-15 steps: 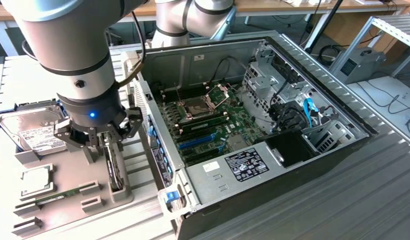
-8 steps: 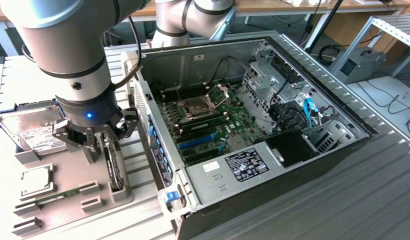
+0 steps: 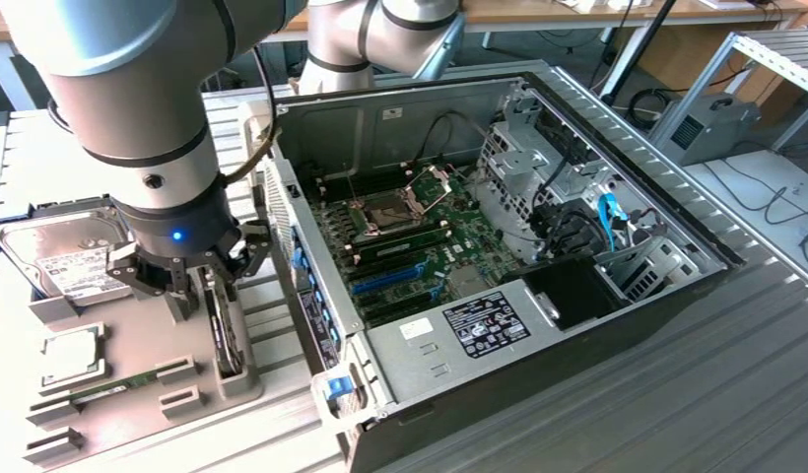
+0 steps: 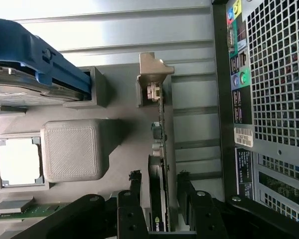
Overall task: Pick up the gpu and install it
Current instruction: 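Pick up the gpu and move the gpu toward the slot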
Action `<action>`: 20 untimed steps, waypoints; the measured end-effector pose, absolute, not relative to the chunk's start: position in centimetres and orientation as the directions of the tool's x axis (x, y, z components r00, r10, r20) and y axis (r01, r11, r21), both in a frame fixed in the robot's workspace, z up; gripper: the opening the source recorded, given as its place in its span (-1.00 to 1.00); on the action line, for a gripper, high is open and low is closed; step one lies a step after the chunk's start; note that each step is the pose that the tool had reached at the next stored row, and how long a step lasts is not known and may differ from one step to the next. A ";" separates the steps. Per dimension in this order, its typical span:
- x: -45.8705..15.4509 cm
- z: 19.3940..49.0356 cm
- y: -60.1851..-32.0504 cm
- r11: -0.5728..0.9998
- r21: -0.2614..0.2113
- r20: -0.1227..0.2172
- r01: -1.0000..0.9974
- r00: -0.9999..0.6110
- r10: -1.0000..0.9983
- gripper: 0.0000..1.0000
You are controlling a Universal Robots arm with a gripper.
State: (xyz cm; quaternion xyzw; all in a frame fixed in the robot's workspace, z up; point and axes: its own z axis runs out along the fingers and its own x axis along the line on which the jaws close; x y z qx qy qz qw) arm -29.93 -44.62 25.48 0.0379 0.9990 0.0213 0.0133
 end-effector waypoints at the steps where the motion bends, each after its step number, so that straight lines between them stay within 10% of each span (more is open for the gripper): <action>1: -30.0 25.3 -44.5 0.996 0.044 -0.025 0.075 -0.997 0.076 -0.16; 16: -30.1 24.1 -43.9 0.996 0.044 -0.025 0.075 -0.997 0.076 -0.16; 20: -30.1 24.1 -43.9 0.996 0.043 -0.025 0.075 -0.997 0.076 -0.42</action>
